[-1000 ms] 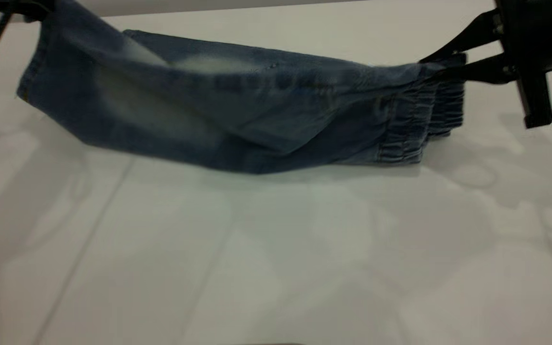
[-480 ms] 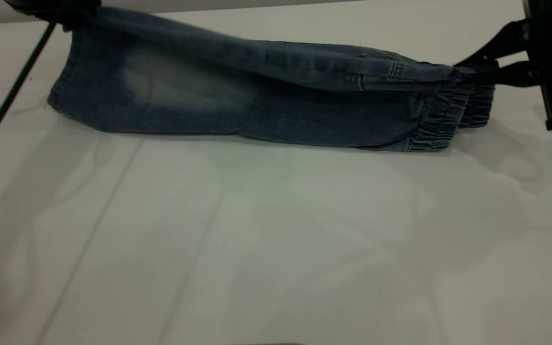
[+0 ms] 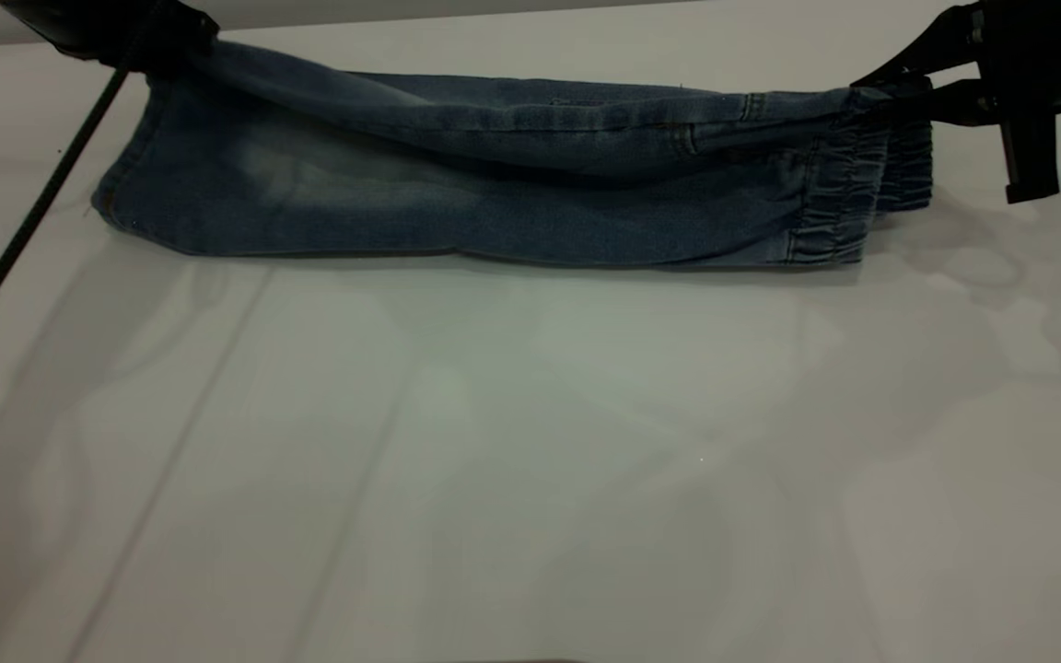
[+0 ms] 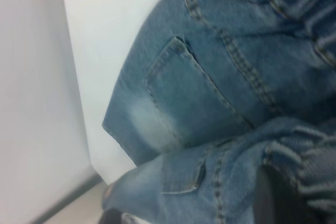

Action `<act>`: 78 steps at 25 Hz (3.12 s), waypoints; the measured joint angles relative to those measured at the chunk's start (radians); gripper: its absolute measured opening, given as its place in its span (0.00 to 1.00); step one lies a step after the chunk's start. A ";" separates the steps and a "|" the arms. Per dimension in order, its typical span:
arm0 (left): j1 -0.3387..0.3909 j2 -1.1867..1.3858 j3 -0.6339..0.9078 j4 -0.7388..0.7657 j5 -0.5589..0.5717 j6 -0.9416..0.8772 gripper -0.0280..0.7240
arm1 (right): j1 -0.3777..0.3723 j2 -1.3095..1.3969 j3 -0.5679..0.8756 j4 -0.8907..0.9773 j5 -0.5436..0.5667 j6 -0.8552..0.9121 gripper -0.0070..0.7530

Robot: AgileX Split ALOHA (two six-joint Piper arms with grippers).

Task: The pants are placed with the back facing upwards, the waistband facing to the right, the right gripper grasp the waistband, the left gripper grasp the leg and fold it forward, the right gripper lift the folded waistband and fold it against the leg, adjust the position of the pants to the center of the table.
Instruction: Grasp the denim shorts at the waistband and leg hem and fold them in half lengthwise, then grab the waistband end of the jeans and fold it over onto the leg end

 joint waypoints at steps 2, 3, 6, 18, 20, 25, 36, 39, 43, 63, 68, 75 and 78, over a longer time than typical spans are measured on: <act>0.000 0.017 -0.009 0.000 -0.001 -0.049 0.12 | 0.000 0.018 -0.018 0.000 0.002 0.019 0.09; 0.000 0.024 -0.013 0.000 -0.002 -0.063 0.13 | 0.000 0.026 -0.024 0.000 0.002 0.028 0.09; 0.000 0.039 -0.022 0.000 -0.003 -0.110 0.19 | 0.000 0.048 -0.045 0.001 0.005 0.037 0.13; 0.000 0.053 -0.070 -0.026 0.033 -0.499 0.40 | 0.000 0.069 -0.108 0.001 0.035 -0.030 0.68; 0.000 0.053 -0.082 -0.025 0.070 -0.484 0.42 | 0.000 0.069 -0.108 -0.001 0.068 -0.085 0.69; 0.000 0.027 -0.092 -0.026 0.156 -0.337 0.53 | 0.000 0.069 -0.108 -0.062 0.158 -0.157 0.70; -0.036 0.019 -0.093 -0.030 0.202 -0.293 0.57 | 0.048 0.069 -0.108 -0.340 0.256 -0.173 0.73; -0.057 0.019 -0.093 -0.030 0.199 -0.291 0.57 | 0.099 0.069 -0.108 -0.435 0.237 -0.141 0.79; -0.073 0.019 -0.093 -0.030 0.198 -0.291 0.57 | 0.130 0.069 -0.108 -0.522 0.130 -0.093 0.83; -0.106 0.019 -0.093 -0.030 0.285 -0.289 0.57 | 0.115 0.130 -0.110 -0.229 -0.082 -0.264 0.71; -0.135 0.019 -0.093 -0.030 0.289 -0.275 0.57 | 0.073 0.137 -0.110 -0.209 -0.102 -0.301 0.52; -0.219 0.054 -0.094 -0.030 0.255 -0.216 0.57 | 0.066 0.139 -0.110 -0.206 -0.053 -0.376 0.10; -0.265 0.098 -0.094 -0.031 0.214 -0.215 0.57 | 0.063 0.139 -0.110 -0.198 -0.002 -0.418 0.10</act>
